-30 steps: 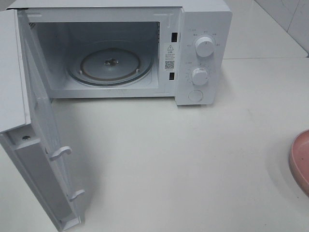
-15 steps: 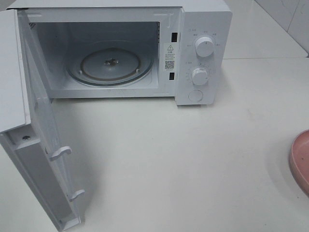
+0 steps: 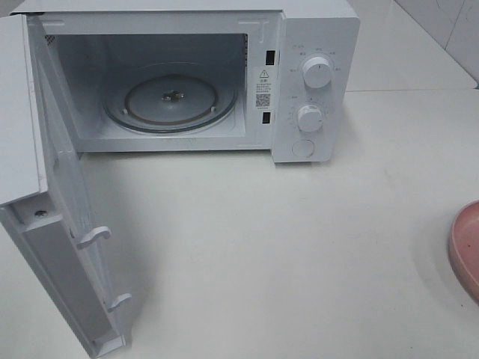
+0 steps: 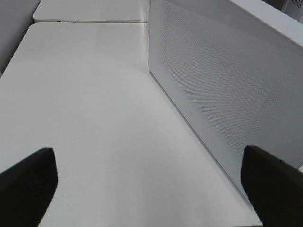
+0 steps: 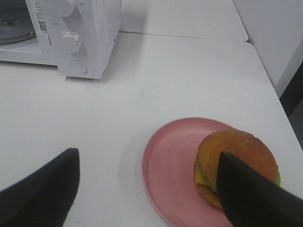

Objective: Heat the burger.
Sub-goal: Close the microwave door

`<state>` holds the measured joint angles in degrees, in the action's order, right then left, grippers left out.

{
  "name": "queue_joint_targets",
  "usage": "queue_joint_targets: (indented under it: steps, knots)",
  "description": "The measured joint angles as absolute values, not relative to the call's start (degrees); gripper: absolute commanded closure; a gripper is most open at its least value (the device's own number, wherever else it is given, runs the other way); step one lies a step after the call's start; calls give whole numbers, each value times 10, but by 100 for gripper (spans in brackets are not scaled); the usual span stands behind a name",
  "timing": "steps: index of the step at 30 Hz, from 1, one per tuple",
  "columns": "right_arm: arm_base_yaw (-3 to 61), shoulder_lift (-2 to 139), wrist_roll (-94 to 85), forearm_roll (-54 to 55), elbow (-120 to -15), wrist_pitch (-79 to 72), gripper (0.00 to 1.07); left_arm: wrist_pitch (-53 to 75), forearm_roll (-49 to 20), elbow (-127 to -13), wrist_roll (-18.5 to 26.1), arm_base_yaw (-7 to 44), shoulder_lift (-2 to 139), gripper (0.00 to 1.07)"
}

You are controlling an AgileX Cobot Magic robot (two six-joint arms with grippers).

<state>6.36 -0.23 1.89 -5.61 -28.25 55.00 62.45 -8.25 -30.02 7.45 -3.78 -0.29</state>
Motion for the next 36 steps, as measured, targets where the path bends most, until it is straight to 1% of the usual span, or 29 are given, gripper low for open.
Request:
queue_joint_targets:
  steps: [7, 9, 11, 12, 13, 14, 15, 16, 17, 18, 19, 20, 21, 22, 23, 24, 25, 26, 27, 28, 30, 36]
  knots:
    - [64, -2, 19, -56, -282, 550, 33, 617, -84, -303, 74, -38, 1, 9]
    - [64, -2, 19, -56, -282, 550, 33, 612, -84, -304, 74, -38, 5, 11]
    - [64, -2, 19, -56, -282, 550, 33, 605, -84, -306, 74, -38, 23, 18]
    - [64, -2, 19, -56, -282, 550, 33, 605, -84, -306, 74, -38, 23, 18]
    - [64, -2, 19, -56, -282, 550, 33, 600, -84, -306, 74, -38, 38, 24]
    - [64, -2, 19, -56, -282, 550, 33, 600, -84, -306, 74, -38, 38, 24]
    - [64, -2, 19, -56, -282, 550, 33, 598, -84, -306, 74, -38, 47, 29]
    - [64, -2, 19, -56, -282, 550, 33, 595, -84, -307, 74, -38, 62, 39]
    - [64, -2, 19, -56, -282, 550, 33, 595, -84, -307, 74, -38, 62, 39]
    - [64, -2, 19, -56, -282, 550, 33, 583, -84, -307, 74, -38, 72, 43]
    - [64, -2, 19, -56, -282, 550, 33, 572, -84, -307, 74, -38, 76, 52]
    - [64, -2, 19, -56, -282, 550, 33, 572, -84, -307, 74, -38, 76, 52]
    - [64, -2, 19, -56, -282, 550, 33, 545, -85, -307, 74, -38, 81, 62]
    - [64, -2, 19, -56, -282, 550, 33, 529, -86, -307, 74, -38, 83, 68]
    - [64, -2, 19, -56, -282, 550, 33, 529, -86, -307, 74, -38, 83, 68]
    - [64, -2, 19, -56, -282, 550, 33, 502, -86, -307, 74, -38, 92, 79]
    - [64, -2, 19, -56, -282, 550, 33, 492, -86, -308, 74, -38, 97, 85]
    - [64, -2, 19, -56, -282, 550, 33, 492, -86, -308, 74, -38, 97, 85]
    - [64, -2, 19, -56, -282, 550, 33, 477, -86, -308, 74, -38, 113, 95]
    - [64, -2, 19, -56, -282, 550, 33, 477, -86, -308, 74, -38, 113, 95]
    - [64, -2, 19, -56, -282, 550, 33, 457, -85, -307, 74, -38, 140, 107]
    - [64, -2, 19, -56, -282, 550, 33, 402, -85, -281, 74, -38, 180, 107]
